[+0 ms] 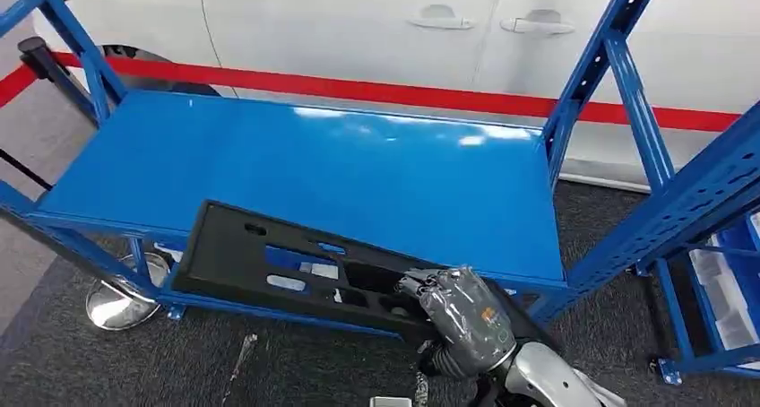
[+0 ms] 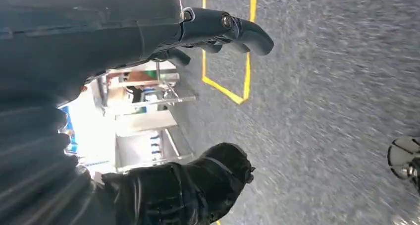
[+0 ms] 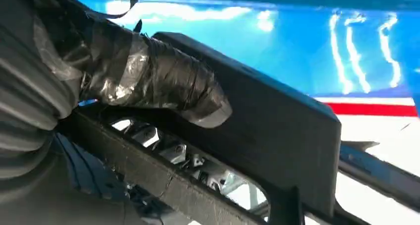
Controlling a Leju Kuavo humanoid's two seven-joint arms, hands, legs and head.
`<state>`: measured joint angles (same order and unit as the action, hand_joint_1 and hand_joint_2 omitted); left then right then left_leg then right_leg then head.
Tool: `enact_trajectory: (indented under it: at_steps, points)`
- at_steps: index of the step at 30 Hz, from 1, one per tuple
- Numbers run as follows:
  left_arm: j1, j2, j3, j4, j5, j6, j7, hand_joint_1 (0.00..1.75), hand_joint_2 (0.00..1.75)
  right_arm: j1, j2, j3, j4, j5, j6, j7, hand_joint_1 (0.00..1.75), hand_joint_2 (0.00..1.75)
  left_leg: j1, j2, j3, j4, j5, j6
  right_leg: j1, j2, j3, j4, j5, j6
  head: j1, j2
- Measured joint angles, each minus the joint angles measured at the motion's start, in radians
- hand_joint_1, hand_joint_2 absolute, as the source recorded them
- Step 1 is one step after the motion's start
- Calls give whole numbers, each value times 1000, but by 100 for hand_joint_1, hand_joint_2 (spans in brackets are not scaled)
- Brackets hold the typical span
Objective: Take the parts from the cabinet and place them on the table.
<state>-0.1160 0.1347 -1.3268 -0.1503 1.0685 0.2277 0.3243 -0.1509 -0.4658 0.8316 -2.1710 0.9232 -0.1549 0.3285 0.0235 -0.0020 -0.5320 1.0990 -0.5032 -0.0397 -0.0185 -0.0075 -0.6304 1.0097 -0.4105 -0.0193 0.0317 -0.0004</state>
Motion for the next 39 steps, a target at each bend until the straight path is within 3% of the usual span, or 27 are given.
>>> enact_trajectory:
  at_steps: [1,2,5,6,8,9,10,12,13,15,16,17,19,21,22,23,25,27,29,31,32,33,34,36,37,38,39]
  points:
    - [-3,0,-1,0,0,-2,0,0,175,-2,1,3,-2,-2,-2,1,175,175,2,-2,40,-61,-15,0,0,-1,-4,6,3,5,-1,0]
    - [-4,3,-2,0,1,-3,0,0,175,-4,1,7,-6,-5,-4,4,175,175,-10,-6,77,-120,-35,7,3,-3,-14,10,7,12,-1,0]
    - [-3,7,-4,0,0,-5,0,0,175,-3,1,11,-9,-18,-19,18,175,175,-14,-6,53,-106,-24,28,5,-2,-17,6,34,31,1,0]
    - [-2,7,-5,0,0,-6,-1,0,175,-2,0,12,-10,-24,-24,24,175,175,-5,-2,41,-116,-12,46,2,0,-24,6,31,38,0,0]
    - [-4,7,-5,0,-2,-8,-4,0,175,-2,-3,12,-15,-31,-29,31,175,175,-11,4,29,-114,4,65,0,2,-51,79,-61,41,7,0]
    - [-3,7,-5,0,-3,-10,-6,0,175,-1,-5,11,-16,-35,-32,35,175,175,-14,6,18,-111,14,74,0,2,-75,163,-122,41,8,0]
    - [-3,8,-5,0,-5,-12,-7,0,175,0,-5,11,-16,-39,-34,37,175,175,-16,7,9,-110,20,77,2,4,-92,230,-158,41,8,0]
    - [-3,10,-6,0,-14,-23,-16,0,175,1,-5,11,-16,-54,-43,43,175,175,-25,8,-14,-106,32,82,7,4,-108,325,-180,37,9,0]
    - [-4,10,-7,0,-21,-26,-18,0,175,3,-7,11,-16,-63,-48,45,175,175,-30,8,-26,-102,37,83,11,5,-84,306,-151,30,8,0]
    - [-4,12,-13,0,-29,-31,-23,0,175,4,-13,7,-17,-78,-63,46,175,175,-41,7,-41,-96,45,86,28,7,29,144,-83,-2,8,0]
    - [-4,10,-15,-2,-32,-32,-29,0,175,4,-16,5,-19,-85,-68,47,175,175,-39,7,-43,-94,49,84,43,9,85,56,-71,-23,8,0]
    - [-5,6,-15,-3,-35,-33,-37,0,175,4,-18,3,-21,-92,-74,47,175,175,-46,7,-49,-94,53,81,46,3,117,5,-89,-36,7,0]
    - [-4,6,-24,-3,-46,-33,-49,0,175,5,-27,-4,-31,-110,-95,45,175,175,-39,10,-53,-95,68,74,49,-1,124,-19,-81,-31,9,0]
    - [-3,7,-32,-3,-59,-34,-59,0,175,6,-30,-8,-32,-145,-108,32,175,175,-37,10,-54,-102,82,65,49,0,120,-28,-64,-35,9,0]
    - [-3,13,-34,-3,-63,-34,-62,0,175,8,-30,-8,-32,-152,-109,28,175,175,-38,7,-59,-93,65,61,36,-5,123,-51,-50,-33,10,0]
    - [-3,12,-35,-3,-63,-35,-66,0,175,8,-30,-8,-33,-161,-112,23,175,175,-39,4,-72,-74,32,52,35,-6,117,-55,-41,-34,8,0]
    - [-3,10,-40,-3,-63,-35,-70,0,175,9,-30,-11,-34,-166,-116,21,175,175,-25,4,-115,66,-78,37,30,-8,93,-51,-25,-36,4,0]
    - [-3,11,-47,-3,-64,-35,-71,0,175,11,-30,-11,-33,-169,-118,18,175,175,-16,4,-139,183,-125,21,23,-8,65,-39,-14,-27,4,0]
    - [-3,11,-55,-3,-70,-32,-74,0,175,15,-30,-11,-33,-192,-127,3,175,175,-6,4,-104,165,-73,5,11,-8,35,-22,-4,-15,3,0]
    - [-3,11,-58,-3,-82,-39,-76,0,175,17,-30,-11,-33,-224,-128,-18,175,175,10,4,-2,14,0,-14,-1,-7,0,2,4,-2,2,0]
    - [-6,11,-60,-3,-86,-43,-77,0,175,17,-30,-11,-33,-242,-127,-26,175,175,13,2,32,-59,-27,-25,0,-6,-13,14,8,4,2,0]
    - [-8,14,-65,-4,-94,-50,-78,0,175,15,-30,-11,-34,-265,-124,-31,175,175,0,-7,58,-98,-38,-13,1,-6,-26,22,13,12,2,0]
    - [-8,14,-73,-4,-98,-54,-80,0,175,17,-30,-11,-34,-288,-124,-34,175,175,1,-5,44,-86,-34,1,4,-5,-27,23,22,20,4,0]
    - [-8,15,-82,-4,-108,-59,-88,0,175,18,-29,-11,-34,-315,-126,-36,175,175,-4,-5,36,-79,-28,14,3,-6,-28,21,36,33,3,0]
    - [-6,15,-84,-4,-113,-60,-89,0,175,20,-30,-11,-33,-314,-129,-32,175,175,4,-3,26,-88,-17,33,-1,-7,-35,24,33,38,5,0]
    - [-11,15,-87,-4,-116,-61,-91,0,175,24,-30,-11,-33,-303,-135,-27,175,175,1,0,21,-87,-9,44,-2,-2,-45,38,3,41,5,0]
    - [-11,15,-92,-4,-122,-64,-93,0,175,27,-30,-11,-33,-286,-145,-23,175,175,0,2,6,-86,3,57,-2,0,-63,94,-66,43,10,0]
